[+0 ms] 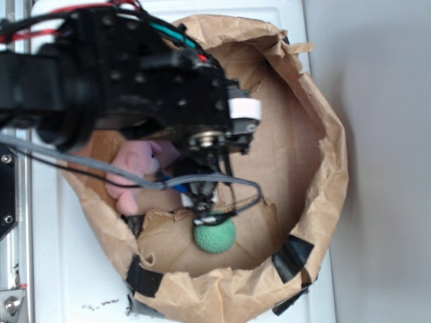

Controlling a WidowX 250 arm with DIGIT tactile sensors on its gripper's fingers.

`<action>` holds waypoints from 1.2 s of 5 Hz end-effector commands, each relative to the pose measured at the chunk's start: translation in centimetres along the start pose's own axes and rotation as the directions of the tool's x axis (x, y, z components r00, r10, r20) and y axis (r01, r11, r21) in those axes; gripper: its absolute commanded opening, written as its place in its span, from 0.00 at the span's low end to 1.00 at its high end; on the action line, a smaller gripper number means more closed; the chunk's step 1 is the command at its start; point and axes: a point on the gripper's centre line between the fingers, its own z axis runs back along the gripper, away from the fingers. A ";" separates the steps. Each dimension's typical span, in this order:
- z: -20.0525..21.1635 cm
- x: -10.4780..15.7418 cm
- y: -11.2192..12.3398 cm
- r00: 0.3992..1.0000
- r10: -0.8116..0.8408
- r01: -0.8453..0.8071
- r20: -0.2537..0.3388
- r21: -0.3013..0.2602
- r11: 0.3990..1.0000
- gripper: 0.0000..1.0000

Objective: Grab the wood chip.

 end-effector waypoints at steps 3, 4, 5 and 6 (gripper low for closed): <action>-1.9 2.8 -0.3 0.977 0.213 -0.213 -0.008 0.013 0.977 1.00; -2.9 2.8 -0.2 0.984 0.179 -0.179 -0.008 0.016 0.984 1.00; -4.1 2.4 -0.4 0.988 0.153 -0.152 -0.026 0.023 0.988 1.00; -3.5 2.4 -0.2 0.988 0.155 -0.155 0.014 -0.007 0.988 0.00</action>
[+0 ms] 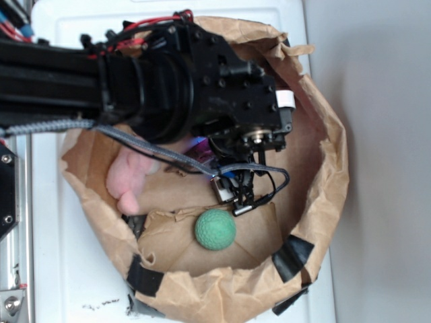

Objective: Grab the wood chip.

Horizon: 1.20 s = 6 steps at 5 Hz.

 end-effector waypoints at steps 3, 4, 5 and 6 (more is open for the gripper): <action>3.7 0.5 0.2 0.988 -0.057 0.075 0.140 -0.127 0.989 0.00; 4.6 0.8 0.4 0.987 -0.055 0.079 0.153 -0.149 0.986 0.00; 6.5 0.5 0.7 0.983 -0.067 0.098 0.170 -0.186 0.978 0.00; 9.6 0.0 1.6 0.986 -0.089 0.123 0.141 -0.256 0.959 0.00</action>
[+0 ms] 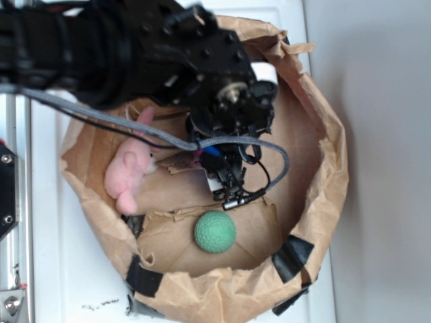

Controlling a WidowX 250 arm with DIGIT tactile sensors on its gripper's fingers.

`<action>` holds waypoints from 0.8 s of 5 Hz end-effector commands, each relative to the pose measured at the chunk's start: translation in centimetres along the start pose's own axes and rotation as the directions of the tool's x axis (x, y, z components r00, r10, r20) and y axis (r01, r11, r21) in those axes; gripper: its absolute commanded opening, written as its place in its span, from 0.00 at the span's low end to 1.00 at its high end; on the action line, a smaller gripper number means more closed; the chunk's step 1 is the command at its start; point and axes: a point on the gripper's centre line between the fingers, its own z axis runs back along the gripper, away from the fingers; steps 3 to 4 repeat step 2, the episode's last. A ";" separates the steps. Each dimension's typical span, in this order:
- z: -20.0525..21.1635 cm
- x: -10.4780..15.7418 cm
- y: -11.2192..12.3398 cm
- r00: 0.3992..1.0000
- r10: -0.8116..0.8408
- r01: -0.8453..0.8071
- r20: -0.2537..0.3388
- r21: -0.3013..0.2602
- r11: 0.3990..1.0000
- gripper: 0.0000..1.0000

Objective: Grab the wood chip.

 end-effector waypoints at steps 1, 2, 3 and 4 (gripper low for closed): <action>6.7 0.3 0.8 0.997 -0.044 0.050 0.060 -0.094 0.994 0.00; 7.6 -0.1 0.6 0.994 -0.066 0.076 0.087 -0.114 0.991 0.00; 7.6 -0.1 0.6 0.994 -0.066 0.076 0.087 -0.114 0.991 0.00; 7.6 -0.1 0.6 0.994 -0.066 0.076 0.087 -0.114 0.991 0.00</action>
